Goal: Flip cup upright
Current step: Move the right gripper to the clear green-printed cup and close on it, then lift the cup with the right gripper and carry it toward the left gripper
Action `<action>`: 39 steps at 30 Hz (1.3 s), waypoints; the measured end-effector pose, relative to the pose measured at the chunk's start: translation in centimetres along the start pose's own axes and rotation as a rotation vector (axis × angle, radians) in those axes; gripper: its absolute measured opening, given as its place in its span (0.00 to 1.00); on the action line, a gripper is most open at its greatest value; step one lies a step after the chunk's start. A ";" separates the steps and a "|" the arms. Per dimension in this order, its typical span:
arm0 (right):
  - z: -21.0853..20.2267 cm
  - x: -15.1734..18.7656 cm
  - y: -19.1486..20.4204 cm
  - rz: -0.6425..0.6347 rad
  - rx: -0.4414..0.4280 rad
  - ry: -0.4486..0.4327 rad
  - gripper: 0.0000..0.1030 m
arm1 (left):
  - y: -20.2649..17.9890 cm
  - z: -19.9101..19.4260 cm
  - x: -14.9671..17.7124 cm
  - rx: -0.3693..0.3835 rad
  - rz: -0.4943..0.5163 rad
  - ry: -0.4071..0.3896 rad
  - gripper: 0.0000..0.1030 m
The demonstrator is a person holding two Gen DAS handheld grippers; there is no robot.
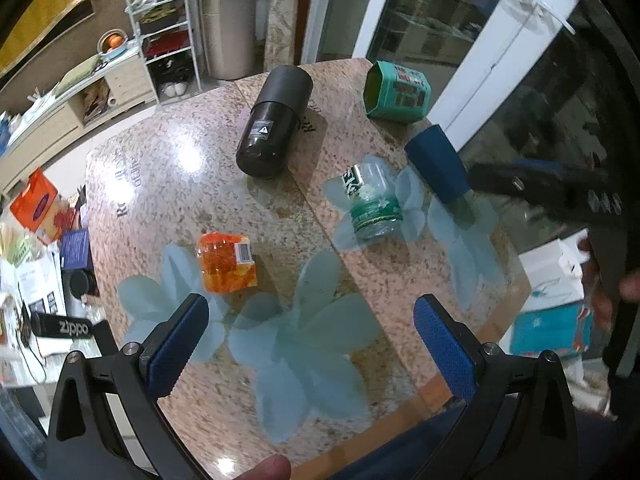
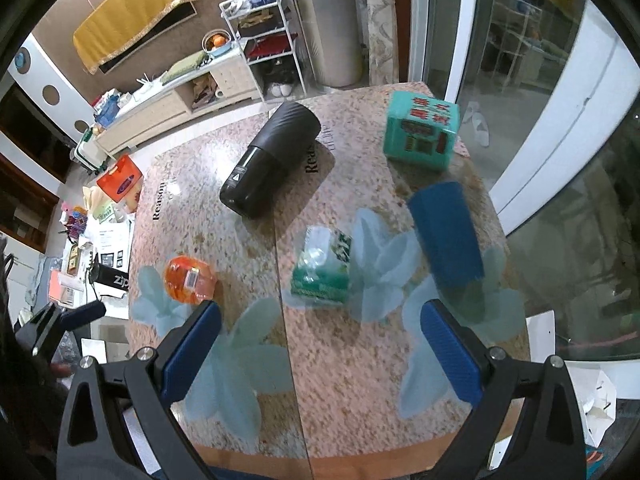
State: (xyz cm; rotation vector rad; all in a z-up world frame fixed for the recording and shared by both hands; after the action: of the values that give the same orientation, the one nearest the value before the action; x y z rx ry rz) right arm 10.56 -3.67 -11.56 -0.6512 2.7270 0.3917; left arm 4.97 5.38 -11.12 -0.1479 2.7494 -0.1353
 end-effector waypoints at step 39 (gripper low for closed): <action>14.3 -0.5 -1.8 0.024 0.105 0.435 0.61 | 7.1 7.2 1.5 0.091 -0.101 0.118 1.00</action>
State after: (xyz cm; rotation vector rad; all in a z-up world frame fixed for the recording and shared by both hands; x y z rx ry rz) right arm 15.15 -0.32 -24.77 -0.7489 3.1400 0.1178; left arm 5.75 11.72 -19.14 -0.2612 2.8473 -0.3058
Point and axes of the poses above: each gripper's, at about its wrist camera, not at the fingertips, and z roughly the way its jaws point, y to its left, x to its underside, the point moved 8 cm from there along z, roughly the way its jaws point, and after that the axes turned 4 degrees about z, right-handed, at the moved point
